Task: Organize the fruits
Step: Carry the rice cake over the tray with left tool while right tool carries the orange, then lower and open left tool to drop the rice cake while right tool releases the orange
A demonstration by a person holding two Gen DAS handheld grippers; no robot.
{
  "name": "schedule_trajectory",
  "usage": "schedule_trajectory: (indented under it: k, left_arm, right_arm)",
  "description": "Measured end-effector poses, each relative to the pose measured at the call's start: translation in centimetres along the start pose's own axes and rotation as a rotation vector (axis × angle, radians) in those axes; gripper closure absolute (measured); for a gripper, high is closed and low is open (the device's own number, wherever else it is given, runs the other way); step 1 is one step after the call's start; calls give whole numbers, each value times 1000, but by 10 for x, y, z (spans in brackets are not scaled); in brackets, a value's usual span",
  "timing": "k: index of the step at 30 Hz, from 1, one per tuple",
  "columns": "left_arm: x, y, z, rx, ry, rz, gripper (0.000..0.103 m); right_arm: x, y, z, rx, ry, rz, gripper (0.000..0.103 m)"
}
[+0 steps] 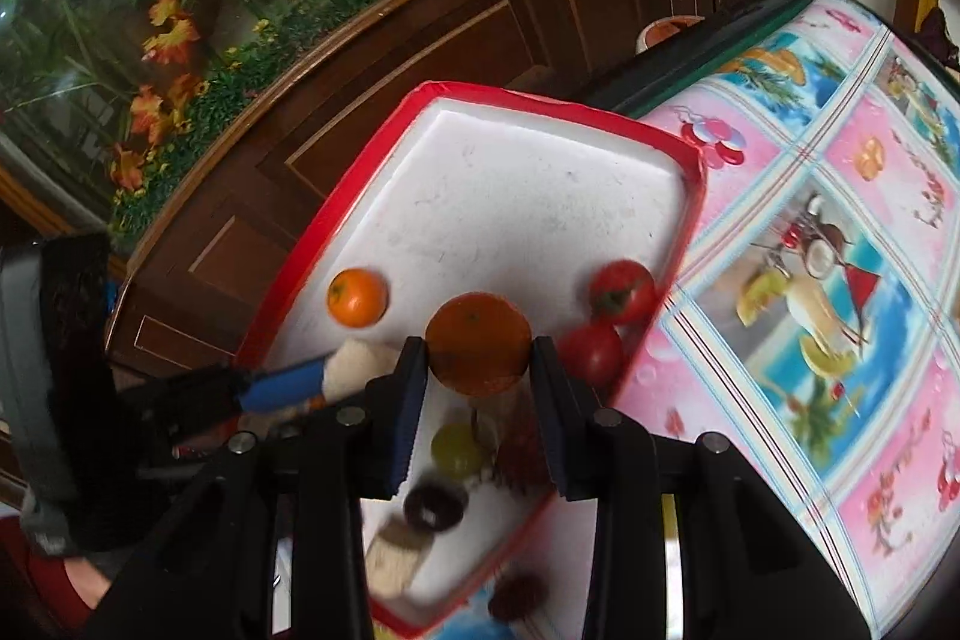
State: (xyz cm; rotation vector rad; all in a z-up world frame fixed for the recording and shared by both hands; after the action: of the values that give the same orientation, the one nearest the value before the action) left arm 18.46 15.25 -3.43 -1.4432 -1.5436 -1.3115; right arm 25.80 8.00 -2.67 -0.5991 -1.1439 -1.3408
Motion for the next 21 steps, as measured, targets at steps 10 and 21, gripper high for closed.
schedule_trajectory:
  k: [10,21]
  left_arm:
    - [-6,3,4,-17,-6,10,68]
    - [-7,4,2,-14,-4,15,67]
  right_arm:
    - [-30,15,-4,2,-28,45,65]
    - [-41,18,-5,32,-77,54,65]
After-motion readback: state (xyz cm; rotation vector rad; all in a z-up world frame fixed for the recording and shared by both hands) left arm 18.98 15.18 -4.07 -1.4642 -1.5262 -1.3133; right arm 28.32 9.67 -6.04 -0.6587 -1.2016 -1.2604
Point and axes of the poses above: each gripper's, at about its wrist camera, not at the fingertips, and x roughly against the way its jaws point, z to its left, y to its top, the point moved 10 cm from there along -x, roughly the way its jaws point, and after that the axes turned 13 degrees about z, right-handed, at the moved point
